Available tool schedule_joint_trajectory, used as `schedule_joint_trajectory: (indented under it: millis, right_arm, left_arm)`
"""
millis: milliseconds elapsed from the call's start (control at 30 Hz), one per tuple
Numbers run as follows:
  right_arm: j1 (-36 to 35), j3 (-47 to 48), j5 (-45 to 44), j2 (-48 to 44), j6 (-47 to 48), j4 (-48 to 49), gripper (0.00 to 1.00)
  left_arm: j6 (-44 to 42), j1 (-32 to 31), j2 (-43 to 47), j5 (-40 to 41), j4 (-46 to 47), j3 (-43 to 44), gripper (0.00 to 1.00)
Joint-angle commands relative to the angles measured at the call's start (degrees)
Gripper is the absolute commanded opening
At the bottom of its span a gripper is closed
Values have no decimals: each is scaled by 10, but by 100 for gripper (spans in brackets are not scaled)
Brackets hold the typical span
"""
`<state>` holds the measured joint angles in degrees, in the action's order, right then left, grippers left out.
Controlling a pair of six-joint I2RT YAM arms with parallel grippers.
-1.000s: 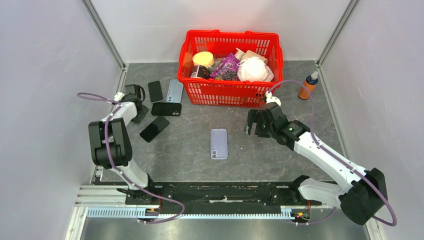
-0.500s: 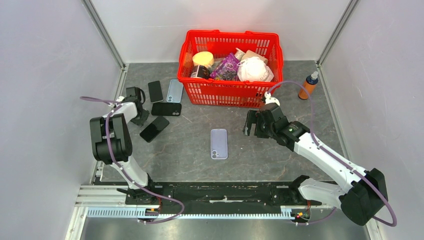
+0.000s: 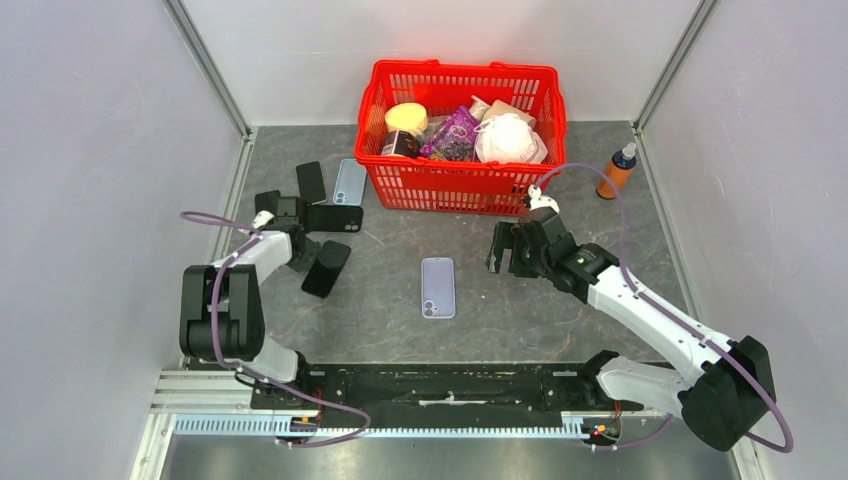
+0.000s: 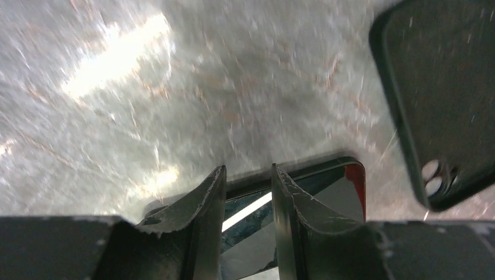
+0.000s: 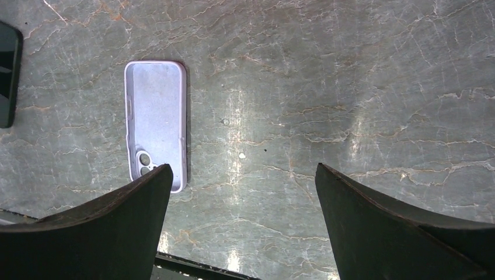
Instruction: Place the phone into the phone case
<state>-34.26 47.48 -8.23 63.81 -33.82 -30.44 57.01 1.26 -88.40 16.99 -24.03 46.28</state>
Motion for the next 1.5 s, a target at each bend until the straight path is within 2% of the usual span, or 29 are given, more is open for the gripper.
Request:
schedule_joint_trajectory:
  millis: [0,267,367,467,533,633,700,833,867,967,1100,1267,1467]
  right_arm:
    - [3,-3,6,-4,9,13,99]
    - [3,-6,13,0,9,15,99]
    - [3,-7,14,0,9,15,99]
    - [3,-7,16,0,11,16,99]
    - [4,-7,19,0,12,16,99]
    - [3,-7,21,0,13,17,99]
    - [4,-8,23,0,14,20,99]
    - [4,-8,27,0,16,24,99]
    - [3,-8,27,2,17,24,99]
    - [4,-11,31,-2,20,27,99]
    - [4,-17,37,-11,23,35,99]
    - [3,-20,44,-18,26,38,99]
    - [3,-23,52,-19,27,42,99]
  left_arm:
    - [39,-59,19,-5,-59,-39,40]
    - [88,-182,31,21,-86,-36,40]
    - [79,-207,34,32,-95,-24,41]
    - [24,-211,42,69,-105,0,52]
    - [-49,-211,46,74,-97,25,62]
    - [-185,-212,45,66,-82,66,72]
    - [-243,-214,48,61,-81,80,81]
    - [-341,-215,64,-40,-37,77,91]
    - [-370,-215,55,-78,-47,92,91]
    - [-453,-231,3,-124,-124,160,92]
    - [-536,-258,-36,-107,-170,196,93]
    - [-600,-259,-62,-109,-181,201,93]
    - [-611,-266,-70,-124,-181,194,94]
